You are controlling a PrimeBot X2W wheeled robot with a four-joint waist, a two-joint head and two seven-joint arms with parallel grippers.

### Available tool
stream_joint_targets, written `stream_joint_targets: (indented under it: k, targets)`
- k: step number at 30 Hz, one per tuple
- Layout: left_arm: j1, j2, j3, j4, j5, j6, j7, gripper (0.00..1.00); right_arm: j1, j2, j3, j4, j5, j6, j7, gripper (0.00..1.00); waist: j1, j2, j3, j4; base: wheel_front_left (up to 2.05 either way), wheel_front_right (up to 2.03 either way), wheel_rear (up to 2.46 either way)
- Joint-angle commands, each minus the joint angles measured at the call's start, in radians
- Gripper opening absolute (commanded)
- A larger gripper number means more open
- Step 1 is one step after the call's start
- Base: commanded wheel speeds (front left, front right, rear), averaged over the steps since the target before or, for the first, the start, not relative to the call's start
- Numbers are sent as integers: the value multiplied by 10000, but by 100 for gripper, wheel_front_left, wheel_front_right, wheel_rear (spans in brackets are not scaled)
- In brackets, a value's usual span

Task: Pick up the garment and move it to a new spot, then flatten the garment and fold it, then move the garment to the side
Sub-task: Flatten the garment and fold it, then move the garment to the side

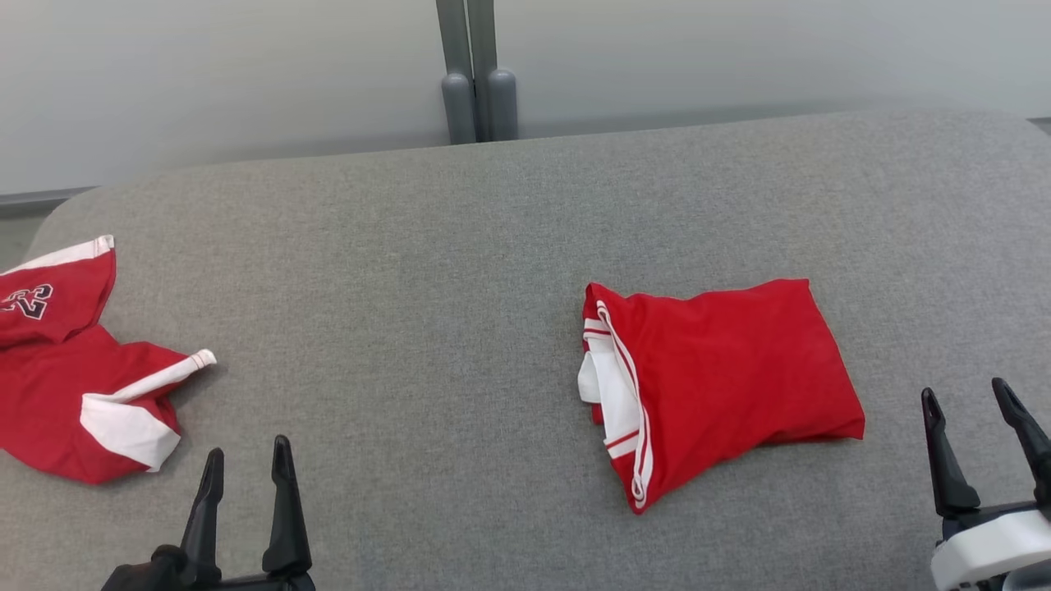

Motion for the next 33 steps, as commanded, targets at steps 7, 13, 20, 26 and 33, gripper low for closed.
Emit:
stream_joint_targets:
  k: [7, 13, 20, 26, 33]
  targets:
    - [590, 19, 426, 244, 256, -192, -29, 100, 503, 169, 175, -84, -6, -13, -36, 100, 0, 0, -707, 106, 0, 0, 0]
    - [645, 19, 472, 443, 346, -358, -29, 100, 596, 310, 271, -136, 13, -13, -37, 100, 0, 0, -826, 87, 0, 0, 0]
    - [634, 19, 493, 487, 321, -422, -29, 100, 676, 425, 371, -171, 18, -13, -38, 100, 0, 0, -824, 9, 0, 0, 0]
    - [656, 19, 448, 486, 348, -402, -29, 100, 622, 404, 348, -130, 100, -13, -38, 100, 0, 0, -768, 1, 0, 0, 0]
    - [629, 19, 465, 473, 360, -435, -29, 100, 500, 448, 325, -135, 166, -13, -38, 100, 0, 0, -676, 17, 0, 0, 0]
